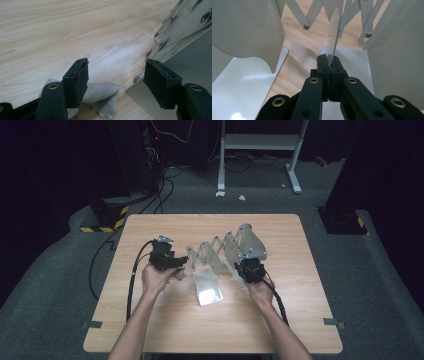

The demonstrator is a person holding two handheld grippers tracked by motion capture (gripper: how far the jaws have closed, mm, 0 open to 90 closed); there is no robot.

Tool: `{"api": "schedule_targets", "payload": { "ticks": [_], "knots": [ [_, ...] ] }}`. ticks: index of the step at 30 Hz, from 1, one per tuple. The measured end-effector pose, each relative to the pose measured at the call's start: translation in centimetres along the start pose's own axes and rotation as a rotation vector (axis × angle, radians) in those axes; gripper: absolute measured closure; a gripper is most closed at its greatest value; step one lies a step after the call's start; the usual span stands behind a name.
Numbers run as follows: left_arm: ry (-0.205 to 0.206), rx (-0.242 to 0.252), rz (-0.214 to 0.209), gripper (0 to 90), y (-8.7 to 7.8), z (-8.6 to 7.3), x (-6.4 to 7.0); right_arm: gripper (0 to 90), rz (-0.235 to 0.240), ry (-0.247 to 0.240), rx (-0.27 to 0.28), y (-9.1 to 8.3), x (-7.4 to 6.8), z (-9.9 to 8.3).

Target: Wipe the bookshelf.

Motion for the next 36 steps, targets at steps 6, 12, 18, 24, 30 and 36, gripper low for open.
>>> {"api": "schedule_targets", "payload": {
  "ticks": [6, 12, 18, 24, 30, 36],
  "knots": [
    [0.003, 0.003, -0.015, 36.6, -0.3, -1.0, 0.5, 89.5, 0.024, -0.013, -0.006, 0.6, -0.7, 0.7],
    [0.006, 0.011, -0.029, 37.1, -0.5, -1.7, 1.1, 89.1, 0.043, -0.018, -0.004, 0.8, -1.2, 0.9],
    [-0.013, 0.014, -0.046, 37.6, -0.3, -2.1, 1.1, 79.9, 0.069, -0.001, -0.005, 0.7, -1.3, 0.6],
    [-0.013, 0.019, -0.055, 38.0, -0.3, -2.5, 1.2, 85.5, 0.044, 0.019, -0.015, -1.0, -0.2, -2.5],
    [-0.014, 0.026, -0.068, 38.9, -0.3, -2.7, 1.5, 90.0, -0.020, 0.106, -0.080, -2.1, 2.8, -7.0],
    [-0.003, 0.031, -0.078, 39.4, -0.3, -2.8, 2.1, 90.0, -0.055, 0.140, -0.113, -1.5, 3.8, -7.9]
  ]
}}
Point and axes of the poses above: each handheld gripper's, and its own axes: y roughly forward along the jaws, z roughly out of its top, x roughly to its right, the point moved 9 cm from there along y, roughly forward along the jaws, and after that the axes turned 3 degrees about -x, right-handed, at the moved point
